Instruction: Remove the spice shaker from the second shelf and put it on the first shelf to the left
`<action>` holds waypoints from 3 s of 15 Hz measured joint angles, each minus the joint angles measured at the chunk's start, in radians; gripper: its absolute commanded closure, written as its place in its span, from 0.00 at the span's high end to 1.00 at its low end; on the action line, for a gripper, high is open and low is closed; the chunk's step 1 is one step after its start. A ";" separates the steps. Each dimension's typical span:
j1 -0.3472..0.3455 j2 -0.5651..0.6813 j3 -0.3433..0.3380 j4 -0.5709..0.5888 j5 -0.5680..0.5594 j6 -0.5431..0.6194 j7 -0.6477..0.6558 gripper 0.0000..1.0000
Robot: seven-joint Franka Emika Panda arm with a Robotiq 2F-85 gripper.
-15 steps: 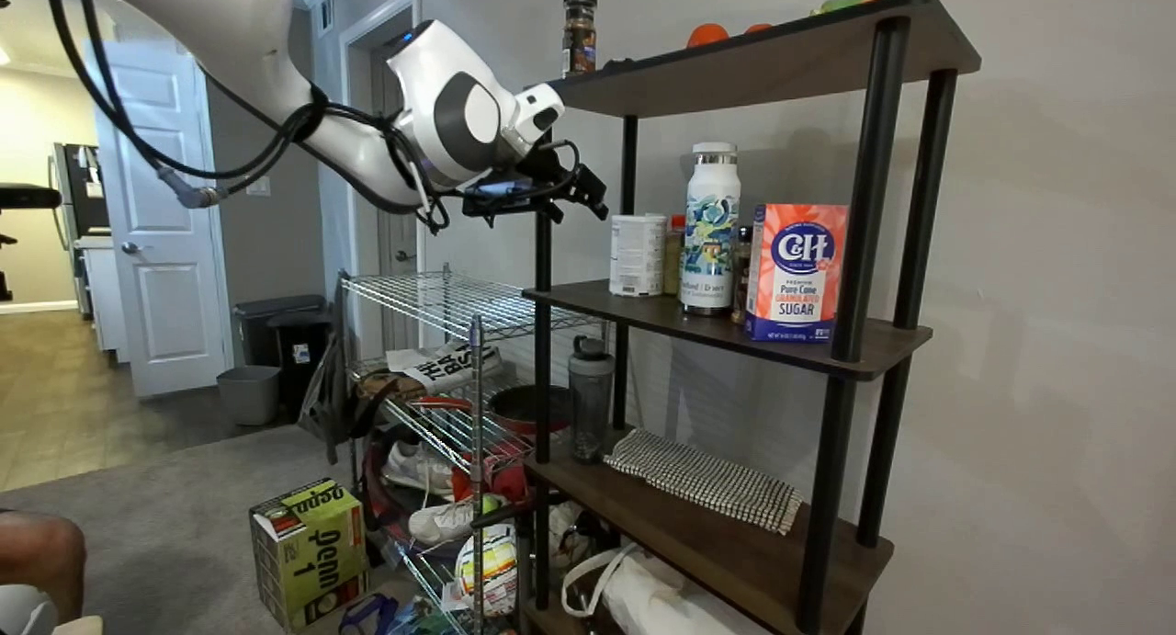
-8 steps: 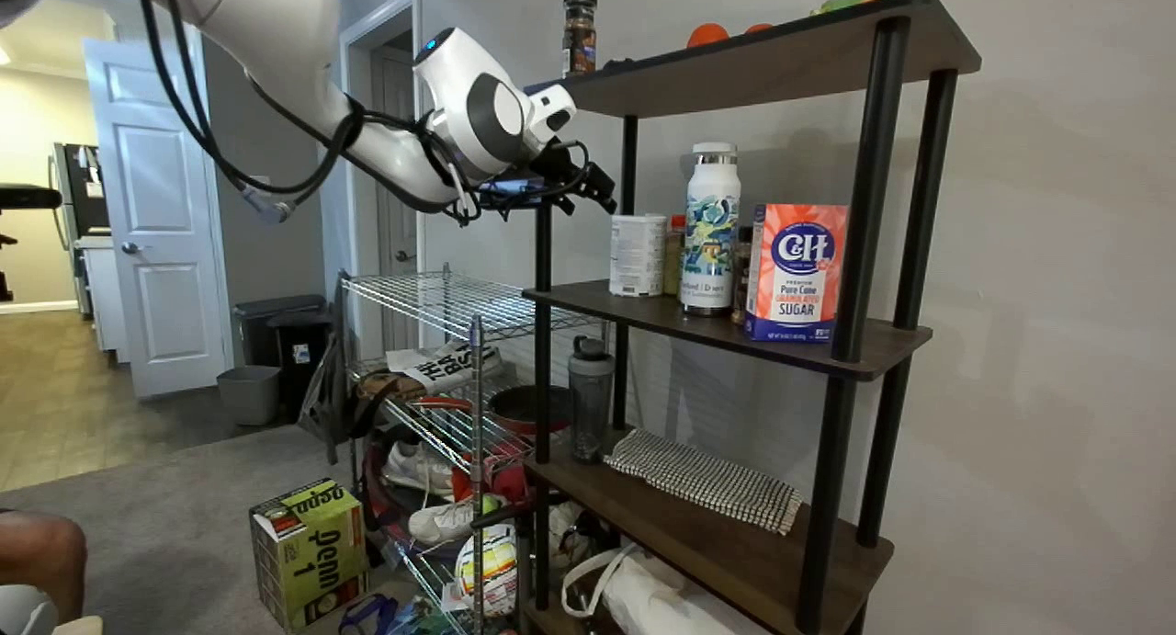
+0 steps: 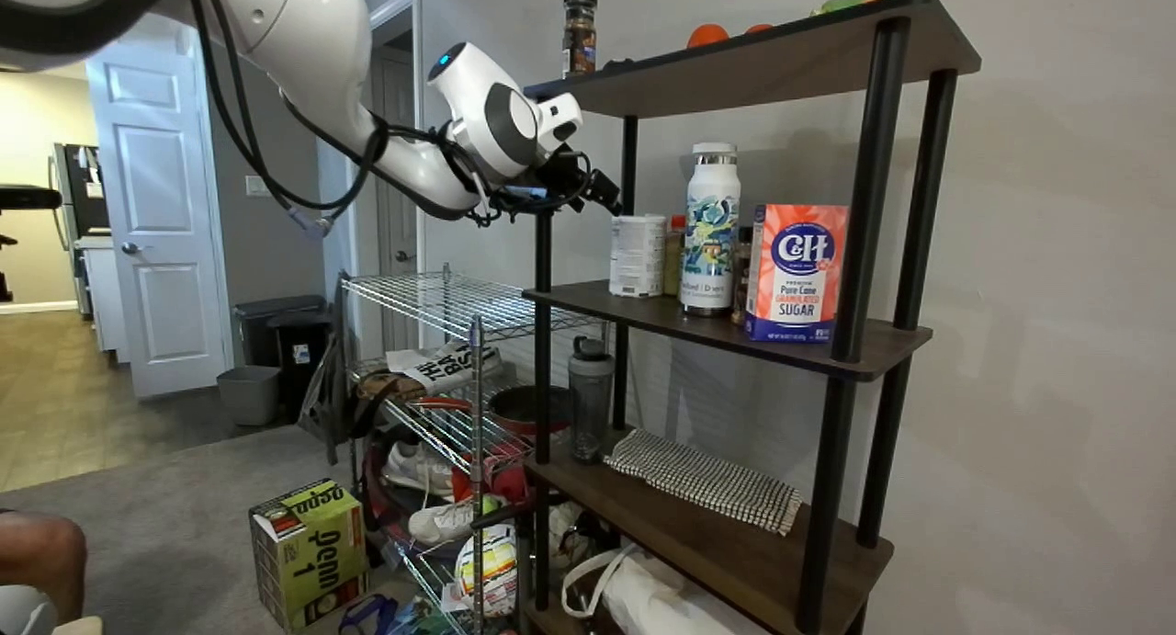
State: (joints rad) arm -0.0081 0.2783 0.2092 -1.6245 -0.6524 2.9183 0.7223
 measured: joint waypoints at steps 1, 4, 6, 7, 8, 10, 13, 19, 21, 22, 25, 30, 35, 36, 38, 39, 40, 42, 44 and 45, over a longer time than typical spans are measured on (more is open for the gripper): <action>0.014 0.006 -0.018 0.011 -0.018 0.000 0.032 1.00; 0.058 0.018 -0.084 0.040 -0.092 0.001 0.144 1.00; 0.086 0.024 -0.131 0.053 -0.148 0.001 0.221 1.00; 0.102 0.026 -0.157 0.058 -0.180 0.000 0.266 1.00; 0.116 0.029 -0.182 0.064 -0.210 -0.002 0.312 1.00; 0.138 0.032 -0.227 0.067 -0.263 -0.011 0.395 1.00; 0.160 0.039 -0.271 0.066 -0.310 -0.024 0.488 1.00; 0.186 0.045 -0.319 0.064 -0.349 -0.033 0.593 1.00; 0.190 0.045 -0.332 0.063 -0.355 -0.037 0.613 1.00; 0.193 0.045 -0.340 0.062 -0.359 -0.040 0.624 1.00; 0.194 0.048 -0.354 0.040 -0.361 -0.049 0.630 1.00; 0.195 0.074 -0.359 0.005 -0.361 -0.049 0.630 1.00; 0.199 0.093 -0.358 0.005 -0.361 -0.048 0.630 1.00; 0.200 0.095 -0.358 0.009 -0.361 -0.048 0.630 1.00; 0.203 0.105 -0.359 0.024 -0.361 -0.048 0.630 1.00; 0.205 0.113 -0.359 0.036 -0.361 -0.049 0.630 1.00; 0.206 0.122 -0.359 0.049 -0.361 -0.049 0.629 1.00; 0.209 0.143 -0.359 0.078 -0.361 -0.051 0.628 1.00; 0.209 0.165 -0.360 0.108 -0.361 -0.055 0.628 1.00; 0.209 0.175 -0.362 0.122 -0.361 -0.057 0.628 1.00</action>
State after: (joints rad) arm 0.2011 0.4538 -0.1529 -1.5026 -1.0134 2.8616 1.3507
